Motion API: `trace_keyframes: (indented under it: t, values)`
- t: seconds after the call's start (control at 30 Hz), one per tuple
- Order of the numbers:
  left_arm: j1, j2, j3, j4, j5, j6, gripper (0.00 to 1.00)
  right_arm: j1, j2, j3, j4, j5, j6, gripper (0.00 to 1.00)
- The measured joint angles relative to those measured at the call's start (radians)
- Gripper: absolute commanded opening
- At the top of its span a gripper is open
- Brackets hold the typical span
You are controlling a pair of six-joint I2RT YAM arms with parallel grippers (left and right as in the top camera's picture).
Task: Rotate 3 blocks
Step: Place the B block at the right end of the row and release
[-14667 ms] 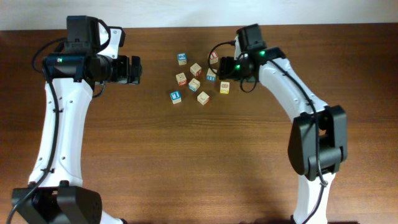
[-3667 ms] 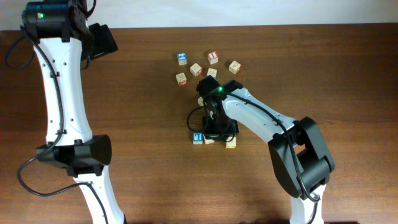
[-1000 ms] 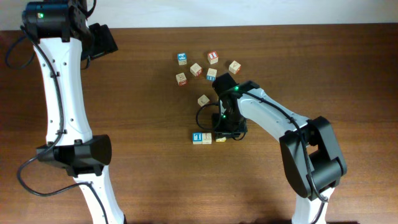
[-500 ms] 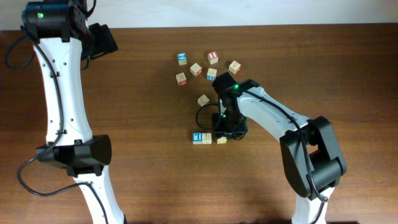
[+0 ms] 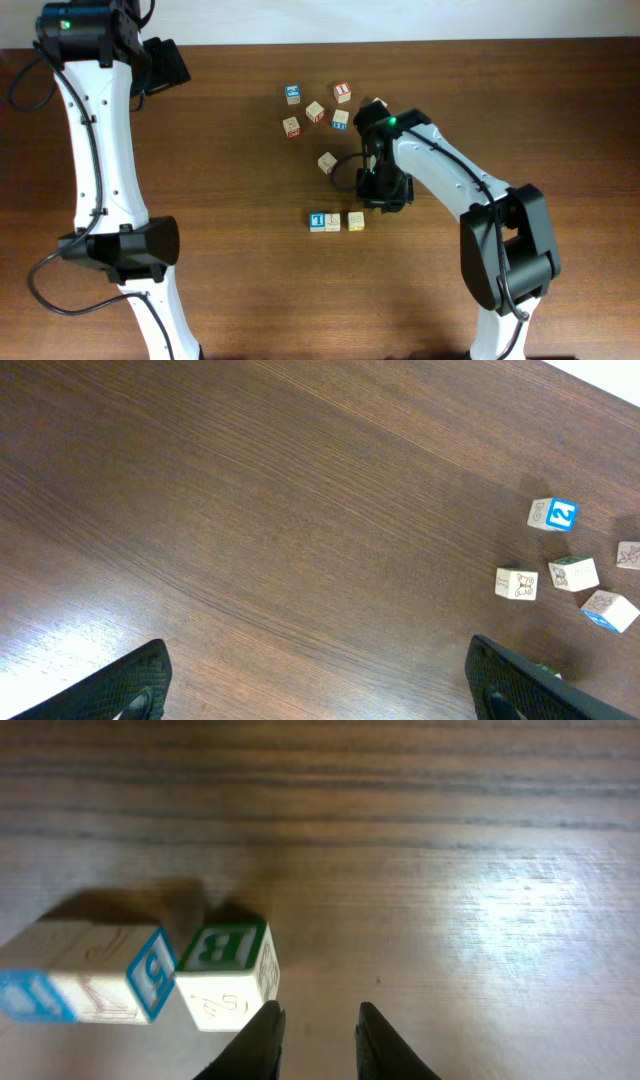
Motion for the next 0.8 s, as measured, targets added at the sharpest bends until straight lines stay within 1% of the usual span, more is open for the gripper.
trace_keyframes:
  t: [0.13,0.33,0.8]
  values:
    - [0.0,0.003,0.0,0.001,0.0,0.0,0.93,0.031,0.0,-0.055,0.039,0.004,0.032,0.24]
    - [0.0,0.003,0.0,0.001,0.0,0.0,0.93,0.056,0.011,-0.056,0.048,0.006,0.041,0.23]
    - [0.0,0.003,0.0,0.0,0.0,0.0,0.92,0.056,0.014,-0.056,0.094,-0.048,0.042,0.23]
